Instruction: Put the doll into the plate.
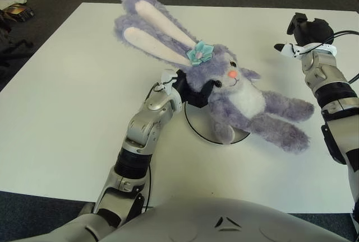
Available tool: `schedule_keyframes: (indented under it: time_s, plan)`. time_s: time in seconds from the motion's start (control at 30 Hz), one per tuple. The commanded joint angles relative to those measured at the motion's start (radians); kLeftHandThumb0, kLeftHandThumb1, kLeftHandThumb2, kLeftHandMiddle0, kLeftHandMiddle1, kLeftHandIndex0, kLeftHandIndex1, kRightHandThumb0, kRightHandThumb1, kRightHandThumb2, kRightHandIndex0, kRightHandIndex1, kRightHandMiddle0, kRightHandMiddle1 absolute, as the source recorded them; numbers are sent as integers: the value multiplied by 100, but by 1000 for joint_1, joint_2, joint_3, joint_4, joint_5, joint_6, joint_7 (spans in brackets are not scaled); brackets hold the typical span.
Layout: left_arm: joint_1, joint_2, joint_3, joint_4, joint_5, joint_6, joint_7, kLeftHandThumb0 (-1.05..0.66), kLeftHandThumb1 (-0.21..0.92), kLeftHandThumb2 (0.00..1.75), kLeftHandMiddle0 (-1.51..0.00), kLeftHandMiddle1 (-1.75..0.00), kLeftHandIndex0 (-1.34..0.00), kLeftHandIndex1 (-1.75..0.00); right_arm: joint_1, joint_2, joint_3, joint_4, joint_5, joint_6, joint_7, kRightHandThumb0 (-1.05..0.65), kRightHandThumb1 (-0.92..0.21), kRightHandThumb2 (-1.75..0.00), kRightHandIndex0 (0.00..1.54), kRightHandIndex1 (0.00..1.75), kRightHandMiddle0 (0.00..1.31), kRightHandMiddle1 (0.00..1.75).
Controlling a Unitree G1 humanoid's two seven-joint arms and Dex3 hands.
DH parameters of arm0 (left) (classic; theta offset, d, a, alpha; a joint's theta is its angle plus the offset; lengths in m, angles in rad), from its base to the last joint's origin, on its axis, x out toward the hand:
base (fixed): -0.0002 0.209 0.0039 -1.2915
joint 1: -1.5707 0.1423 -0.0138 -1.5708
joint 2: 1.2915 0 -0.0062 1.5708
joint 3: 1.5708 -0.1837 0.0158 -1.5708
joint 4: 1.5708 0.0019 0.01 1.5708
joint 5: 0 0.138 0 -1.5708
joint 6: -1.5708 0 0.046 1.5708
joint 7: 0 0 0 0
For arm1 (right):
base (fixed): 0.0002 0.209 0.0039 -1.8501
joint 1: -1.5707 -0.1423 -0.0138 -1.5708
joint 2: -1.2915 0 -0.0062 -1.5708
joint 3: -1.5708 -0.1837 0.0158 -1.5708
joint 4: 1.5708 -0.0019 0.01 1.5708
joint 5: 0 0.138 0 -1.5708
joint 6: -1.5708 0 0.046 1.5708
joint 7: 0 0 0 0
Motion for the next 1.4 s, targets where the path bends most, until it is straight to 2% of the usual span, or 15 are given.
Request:
schedule_keyframes:
  time_s: [0.0, 0.07, 0.17, 0.37, 0.47, 0.57, 0.67, 0.93, 1.03, 1.2, 1.37]
  plan:
    - [-3, 19, -8, 8, 19, -25, -21, -16, 22, 114, -22, -117, -2, -129, -8, -16, 2, -19, -12, 7, -3, -1, -84, -62, 28, 161, 12, 175]
    - [-2, 22, -9, 8, 21, -31, -26, -17, 18, 118, -20, -112, -1, -120, -8, -16, 1, -21, -12, 11, -2, -1, -84, -62, 28, 160, 13, 175]
    - [2, 39, -13, 0, 24, -40, -45, -15, 14, 122, -14, -100, 0, -98, -6, -16, 1, -29, -13, 22, -2, -1, -84, -61, 29, 158, 14, 175]
    - [0, 67, -16, 2, 13, -52, -90, -18, 11, 121, -8, -84, 0, -68, -4, -16, 3, -43, -18, 46, 1, -1, -85, -59, 29, 157, 15, 175]
    - [1, 80, -9, 1, -6, -51, -122, -20, 10, 120, -6, -79, 0, -61, -4, -16, 2, -51, -17, 62, 12, -1, -85, -58, 29, 156, 16, 175]
    - [-5, 111, 7, -12, -44, -23, -173, -21, 9, 119, -2, -66, 0, -51, -1, -17, 1, -73, -17, 82, 34, -1, -87, -54, 28, 153, 17, 175]
    - [-12, 154, 15, -30, -60, -7, -214, -20, 9, 118, -1, -55, 0, -46, 3, -19, 0, -89, -16, 92, 47, -1, -90, -49, 27, 152, 17, 175]
    - [-34, 209, 13, -28, -85, 6, -300, -22, 9, 116, 0, -33, 0, -34, 11, -23, -1, -120, -15, 117, 74, -1, -92, -47, 26, 151, 18, 175]
    - [-52, 237, 11, -14, -98, 6, -352, -20, 8, 116, 0, -25, 0, -22, 13, -23, -1, -129, -14, 125, 83, -1, -92, -47, 24, 152, 17, 175]
    - [-92, 295, 2, 21, -61, -52, -425, -15, 5, 120, -1, -19, 0, -4, 13, -23, -1, -136, -12, 130, 91, -1, -92, -47, 24, 151, 19, 175]
    - [-94, 328, -2, 52, 11, -173, -447, -20, 7, 119, -1, -15, 0, -1, 14, -23, -2, -138, -11, 128, 92, -1, -92, -46, 25, 149, 21, 175]
